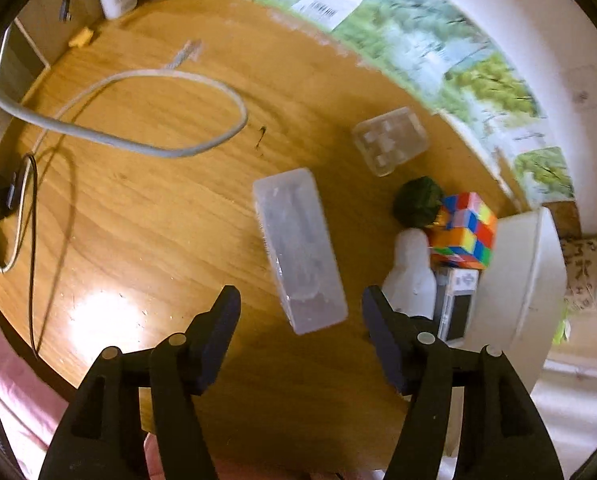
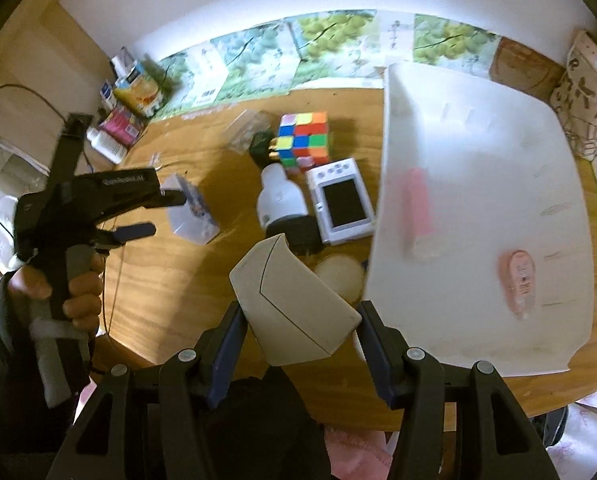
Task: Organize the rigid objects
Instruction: 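Lift the floss box and beige adapter and carry them toward the tray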
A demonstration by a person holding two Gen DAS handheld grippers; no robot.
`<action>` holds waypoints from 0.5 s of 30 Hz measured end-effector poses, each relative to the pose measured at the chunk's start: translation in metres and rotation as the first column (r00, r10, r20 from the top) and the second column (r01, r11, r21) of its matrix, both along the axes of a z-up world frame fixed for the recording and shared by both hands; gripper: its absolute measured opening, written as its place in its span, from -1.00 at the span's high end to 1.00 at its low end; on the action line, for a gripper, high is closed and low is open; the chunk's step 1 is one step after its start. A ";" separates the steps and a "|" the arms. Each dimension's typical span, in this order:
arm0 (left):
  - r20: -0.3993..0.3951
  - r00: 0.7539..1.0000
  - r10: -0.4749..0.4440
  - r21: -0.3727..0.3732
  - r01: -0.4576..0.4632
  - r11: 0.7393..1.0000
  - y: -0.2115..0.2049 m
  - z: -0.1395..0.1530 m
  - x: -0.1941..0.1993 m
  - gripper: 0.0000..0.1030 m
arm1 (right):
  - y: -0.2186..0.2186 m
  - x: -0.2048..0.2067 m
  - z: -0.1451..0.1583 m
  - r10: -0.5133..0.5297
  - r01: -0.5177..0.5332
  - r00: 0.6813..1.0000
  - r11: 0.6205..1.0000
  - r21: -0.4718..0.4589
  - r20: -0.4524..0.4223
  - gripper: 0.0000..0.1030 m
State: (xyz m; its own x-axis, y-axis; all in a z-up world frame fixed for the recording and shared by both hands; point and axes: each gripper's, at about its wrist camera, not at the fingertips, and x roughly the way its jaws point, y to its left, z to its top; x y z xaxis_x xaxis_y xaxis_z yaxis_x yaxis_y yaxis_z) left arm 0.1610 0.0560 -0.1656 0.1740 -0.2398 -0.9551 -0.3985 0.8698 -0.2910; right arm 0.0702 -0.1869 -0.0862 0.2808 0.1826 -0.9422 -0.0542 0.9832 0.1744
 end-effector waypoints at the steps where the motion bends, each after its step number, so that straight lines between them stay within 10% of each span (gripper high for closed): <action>1: -0.014 1.000 0.007 -0.005 -0.007 1.000 0.001 -0.004 0.001 -0.30 | -0.004 0.000 0.001 -0.008 0.008 1.000 1.000 0.000 0.004 -0.10; 15: -0.051 0.996 0.073 -0.042 -0.075 0.996 0.001 -0.020 0.008 0.20 | -0.057 0.003 0.012 -0.076 0.076 0.997 0.997 0.004 0.013 -0.10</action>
State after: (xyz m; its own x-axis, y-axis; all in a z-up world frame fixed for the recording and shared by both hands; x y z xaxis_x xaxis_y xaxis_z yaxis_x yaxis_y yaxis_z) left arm 0.1689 0.0575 -0.1859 0.1460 -0.2700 -0.9517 -0.4758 0.8243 -0.3068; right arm 0.0729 -0.2437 -0.0743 0.3065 0.1638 -0.9377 0.0183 0.9839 0.1779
